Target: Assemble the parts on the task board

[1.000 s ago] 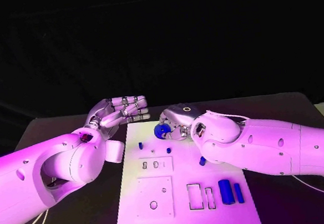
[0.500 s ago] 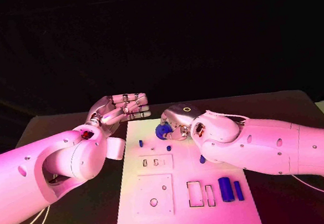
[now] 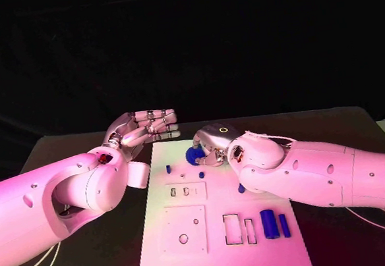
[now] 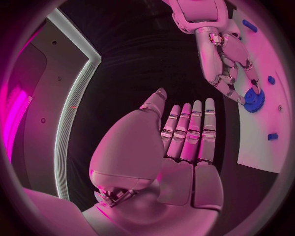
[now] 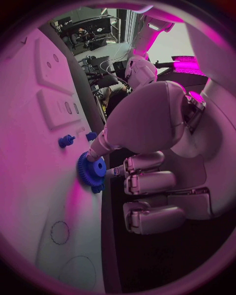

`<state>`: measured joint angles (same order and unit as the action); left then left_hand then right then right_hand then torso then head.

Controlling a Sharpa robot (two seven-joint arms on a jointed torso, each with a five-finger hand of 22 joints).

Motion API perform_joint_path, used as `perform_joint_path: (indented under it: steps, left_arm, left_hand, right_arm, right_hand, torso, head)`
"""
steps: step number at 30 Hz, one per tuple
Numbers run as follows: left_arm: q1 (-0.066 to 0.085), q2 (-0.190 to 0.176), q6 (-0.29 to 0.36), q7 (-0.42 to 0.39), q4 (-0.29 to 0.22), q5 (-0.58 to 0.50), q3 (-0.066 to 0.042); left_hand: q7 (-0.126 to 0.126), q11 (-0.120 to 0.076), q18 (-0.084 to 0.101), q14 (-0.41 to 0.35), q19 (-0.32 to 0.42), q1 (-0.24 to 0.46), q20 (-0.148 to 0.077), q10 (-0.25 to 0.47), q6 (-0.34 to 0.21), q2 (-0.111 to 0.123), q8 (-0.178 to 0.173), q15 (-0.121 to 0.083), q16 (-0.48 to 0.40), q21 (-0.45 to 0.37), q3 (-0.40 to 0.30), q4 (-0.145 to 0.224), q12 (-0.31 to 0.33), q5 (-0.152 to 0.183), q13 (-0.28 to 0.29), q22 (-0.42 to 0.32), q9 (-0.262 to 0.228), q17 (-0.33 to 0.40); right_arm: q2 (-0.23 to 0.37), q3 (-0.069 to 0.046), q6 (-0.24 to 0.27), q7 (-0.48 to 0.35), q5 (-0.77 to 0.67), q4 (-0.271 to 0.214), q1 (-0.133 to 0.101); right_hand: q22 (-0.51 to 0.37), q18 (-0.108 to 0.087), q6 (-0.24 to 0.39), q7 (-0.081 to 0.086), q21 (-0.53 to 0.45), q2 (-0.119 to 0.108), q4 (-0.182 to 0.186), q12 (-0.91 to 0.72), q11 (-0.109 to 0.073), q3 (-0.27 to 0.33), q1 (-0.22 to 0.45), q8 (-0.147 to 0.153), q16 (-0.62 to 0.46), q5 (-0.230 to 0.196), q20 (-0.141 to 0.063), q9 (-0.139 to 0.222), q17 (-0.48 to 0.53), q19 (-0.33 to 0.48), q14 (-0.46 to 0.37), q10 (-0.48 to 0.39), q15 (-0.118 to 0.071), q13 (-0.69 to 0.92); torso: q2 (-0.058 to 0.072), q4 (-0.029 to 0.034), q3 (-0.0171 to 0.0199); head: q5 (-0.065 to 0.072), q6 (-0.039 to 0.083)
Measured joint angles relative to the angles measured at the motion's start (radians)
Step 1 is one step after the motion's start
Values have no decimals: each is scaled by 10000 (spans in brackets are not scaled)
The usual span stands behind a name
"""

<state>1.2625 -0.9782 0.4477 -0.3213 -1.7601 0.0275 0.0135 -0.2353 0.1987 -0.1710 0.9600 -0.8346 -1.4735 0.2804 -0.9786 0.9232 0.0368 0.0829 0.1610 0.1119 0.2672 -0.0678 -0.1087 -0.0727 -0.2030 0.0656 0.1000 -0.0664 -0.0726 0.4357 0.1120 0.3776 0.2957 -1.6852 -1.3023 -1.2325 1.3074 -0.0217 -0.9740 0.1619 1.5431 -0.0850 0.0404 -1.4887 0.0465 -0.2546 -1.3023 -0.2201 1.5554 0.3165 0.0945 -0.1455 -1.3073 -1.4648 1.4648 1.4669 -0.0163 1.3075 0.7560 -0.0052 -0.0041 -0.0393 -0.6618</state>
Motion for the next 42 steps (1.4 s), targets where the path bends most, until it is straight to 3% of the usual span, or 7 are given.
perform_joint_path:
  steps: [3, 8, 13, 18, 34, 42]
  left_arm:
    - [0, 0, 0, 1, 3, 1, 0]
    - [0, 0, 0, 2, 3, 3, 0]
    - [0, -3, 0, 3, 4, 4, 0]
    - [0, -3, 2, 4, 3, 4, 0]
    - [0, 0, 0, 5, 19, 7, 0]
    - [0, -4, -1, 6, 44, 9, 1]
  left_hand:
    - [0, 0, -1, 0, 0, 0, 0, 0, 0, 0, 0, 0, 0, 0, 0, 0, 0, 0, 0, 0, 0, 0]
    - [0, 0, 0, 0, 0, 0, 0, 0, 0, 0, 0, 0, 0, 0, 0, 0, 0, 0, 0, 0, 0, 0]
    - [0, 0, 0, 0, 0, 0, 0, 0, 0, 0, 0, 0, 0, 0, 0, 0, 0, 0, 0, 1, 0, 0]
    - [0, 0, 0, 0, 0, 0, 0, 0, 0, 0, 0, 0, 0, 0, 0, 0, 0, 0, 0, 1, 0, 0]
    - [0, 17, 0, 0, 0, 0, 0, 17, 0, 0, -23, 0, 0, 0, 0, 0, 0, 0, 0, -1, 0, -1]
    - [0, 35, 0, 0, 0, 0, 0, 35, 0, 0, -45, 0, -39, 0, 0, 0, 0, 0, 0, -12, 0, -1]
  right_arm:
    - [-8, 0, 5, -4, 11, 38, 8]
    - [-16, 22, -8, -32, 77, 64, 34]
    - [-19, 23, -91, -67, 237, 90, 37]
    - [-19, 17, -167, -121, 412, 132, 30]
    - [-31, 23, -416, -141, 730, 305, 34]
    - [128, 22, -421, -141, 772, 74, 30]
  right_hand:
    - [0, 0, 50, -172, 0, -132, 106, 20, 140, 27, 317, 331, 0, -363, 0, -14, 0, 0, 23, -6, 23, 0]
    - [-1, 0, 400, -34, 0, -315, 339, 72, 213, 324, 798, 720, 0, -463, 94, 175, 0, -17, 13, -42, 131, -1]
    - [4, -1, 404, -22, -47, -254, 1357, 73, 279, 912, 2037, 893, 0, -901, 165, 194, 0, -16, 33, -46, 181, -1]
    - [7, -2, 269, -46, -47, -236, 1721, 73, 278, 1063, 2176, 949, 0, -905, 165, 162, 1, -16, 33, -46, 181, -1]
    - [5, -1, 154, -54, -47, -191, 1782, 73, 278, 1068, 2217, 949, 0, -842, 164, 143, -7, -16, 33, -46, 180, -1]
    - [4, -1, 109, -31, -47, -124, 1781, 73, 278, 1068, 2150, 951, 38, -804, 164, 129, -6, -16, 33, -46, 180, -2]
  torso:
    - [-3, -6, -6]
    - [-7, -7, -6]
    - [-8, -6, -6]
    - [-9, -5, -7]
    - [-11, -11, -6]
    - [-9, -25, 5]
  head:
    - [-11, -1]
    - [-16, 4]
    - [-33, 23]
    - [-53, 26]
    - [-47, 29]
    - [-55, 48]
